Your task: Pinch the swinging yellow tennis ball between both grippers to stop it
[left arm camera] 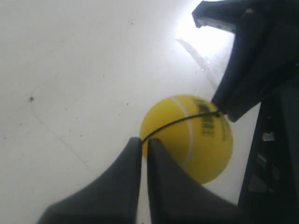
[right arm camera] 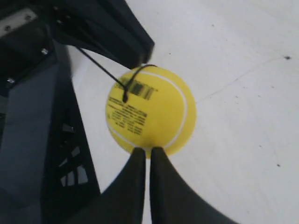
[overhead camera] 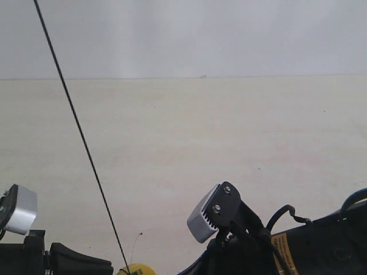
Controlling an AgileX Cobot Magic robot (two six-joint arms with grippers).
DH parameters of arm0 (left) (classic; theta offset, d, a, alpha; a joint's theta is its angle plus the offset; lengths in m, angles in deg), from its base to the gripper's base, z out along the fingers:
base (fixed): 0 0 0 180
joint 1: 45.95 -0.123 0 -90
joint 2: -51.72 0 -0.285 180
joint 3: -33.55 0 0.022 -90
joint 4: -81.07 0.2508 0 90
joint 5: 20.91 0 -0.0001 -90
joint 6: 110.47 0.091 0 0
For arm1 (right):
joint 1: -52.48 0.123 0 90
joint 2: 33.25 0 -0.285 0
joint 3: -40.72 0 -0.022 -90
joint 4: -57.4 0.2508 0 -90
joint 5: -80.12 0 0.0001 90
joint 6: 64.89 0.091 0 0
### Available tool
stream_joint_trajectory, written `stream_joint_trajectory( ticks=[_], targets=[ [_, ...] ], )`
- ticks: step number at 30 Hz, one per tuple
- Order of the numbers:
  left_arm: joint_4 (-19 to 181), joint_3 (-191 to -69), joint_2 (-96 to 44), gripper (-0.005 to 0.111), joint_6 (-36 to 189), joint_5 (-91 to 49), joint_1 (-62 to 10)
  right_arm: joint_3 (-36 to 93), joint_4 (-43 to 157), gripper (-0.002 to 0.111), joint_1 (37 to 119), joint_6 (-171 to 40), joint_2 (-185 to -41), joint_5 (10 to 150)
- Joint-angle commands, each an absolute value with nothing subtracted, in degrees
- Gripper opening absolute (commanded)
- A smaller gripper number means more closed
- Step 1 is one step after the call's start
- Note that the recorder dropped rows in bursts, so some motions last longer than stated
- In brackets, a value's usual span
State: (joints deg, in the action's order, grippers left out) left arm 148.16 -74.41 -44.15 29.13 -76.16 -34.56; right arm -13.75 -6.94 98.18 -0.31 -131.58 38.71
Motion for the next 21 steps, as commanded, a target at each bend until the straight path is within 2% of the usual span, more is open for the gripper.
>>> stream_joint_trajectory(
  ticks=[1, 9, 17, 21],
  targets=[
    [148.6, -73.9, -43.8, 0.005, 27.8, -74.3, -34.1, -13.8, -6.6, 0.0, 98.2, -0.5, -131.5, 34.8],
    [147.7, -73.9, -43.8, 0.005, 29.9, -76.6, -34.1, -13.8, -1.5, 0.0, 98.2, -3.1, -131.6, 38.9],
    [148.8, -73.9, -43.8, 0.005, 29.8, -77.2, -34.1, -13.8, -1.3, 0.0, 98.2, -2.6, -131.6, 37.0],
    [149.2, -73.9, -43.8, 0.005, 29.6, -78.1, -34.1, -13.8, 0.1, 0.0, 101.0, -2.7, -132.4, 36.9]
  ],
)
